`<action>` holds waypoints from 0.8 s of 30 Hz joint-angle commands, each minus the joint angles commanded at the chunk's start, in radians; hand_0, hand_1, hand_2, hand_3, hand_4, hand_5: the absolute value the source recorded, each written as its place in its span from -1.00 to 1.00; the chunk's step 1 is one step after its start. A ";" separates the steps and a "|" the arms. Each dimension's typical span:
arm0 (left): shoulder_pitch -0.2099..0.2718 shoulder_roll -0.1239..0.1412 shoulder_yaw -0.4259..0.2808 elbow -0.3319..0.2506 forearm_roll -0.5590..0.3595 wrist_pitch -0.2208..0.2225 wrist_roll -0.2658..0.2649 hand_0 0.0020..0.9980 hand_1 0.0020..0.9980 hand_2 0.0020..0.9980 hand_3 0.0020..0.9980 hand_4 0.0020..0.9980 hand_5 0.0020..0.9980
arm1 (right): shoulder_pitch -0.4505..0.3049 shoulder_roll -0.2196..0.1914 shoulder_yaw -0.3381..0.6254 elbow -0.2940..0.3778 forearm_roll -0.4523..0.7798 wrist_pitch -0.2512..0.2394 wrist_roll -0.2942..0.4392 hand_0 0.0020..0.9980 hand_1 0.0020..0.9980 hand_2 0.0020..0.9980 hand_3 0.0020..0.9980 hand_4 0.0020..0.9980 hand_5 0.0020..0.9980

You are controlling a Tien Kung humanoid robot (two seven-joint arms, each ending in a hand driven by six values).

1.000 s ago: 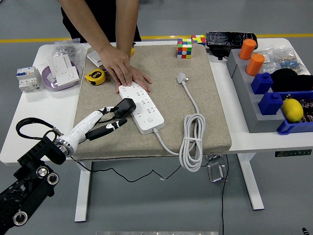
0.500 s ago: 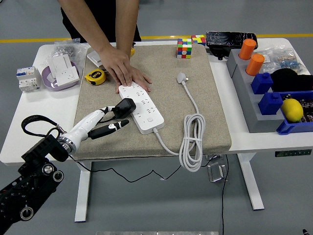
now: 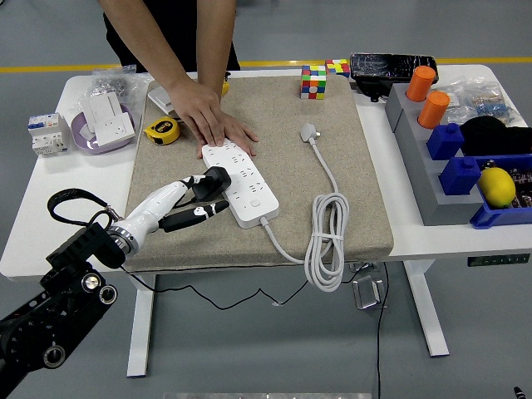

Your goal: Pick up the plug,place it near the board,insert it into the board,press the button

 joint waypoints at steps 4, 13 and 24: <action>-0.008 -0.002 0.005 0.007 0.006 0.005 -0.004 1.00 1.00 0.91 0.82 1.00 1.00 | 0.002 0.000 0.000 0.000 0.001 0.000 0.000 0.90 0.69 0.57 0.59 1.00 1.00; -0.029 -0.006 0.021 0.020 0.014 0.012 -0.009 1.00 1.00 0.91 0.82 1.00 1.00 | 0.006 0.000 0.002 0.000 0.001 0.000 0.000 0.90 0.69 0.57 0.59 1.00 1.00; -0.054 -0.012 0.042 0.035 0.026 0.016 -0.014 1.00 1.00 0.91 0.82 1.00 1.00 | 0.008 -0.001 -0.002 0.000 0.003 0.000 0.000 0.90 0.69 0.57 0.59 1.00 1.00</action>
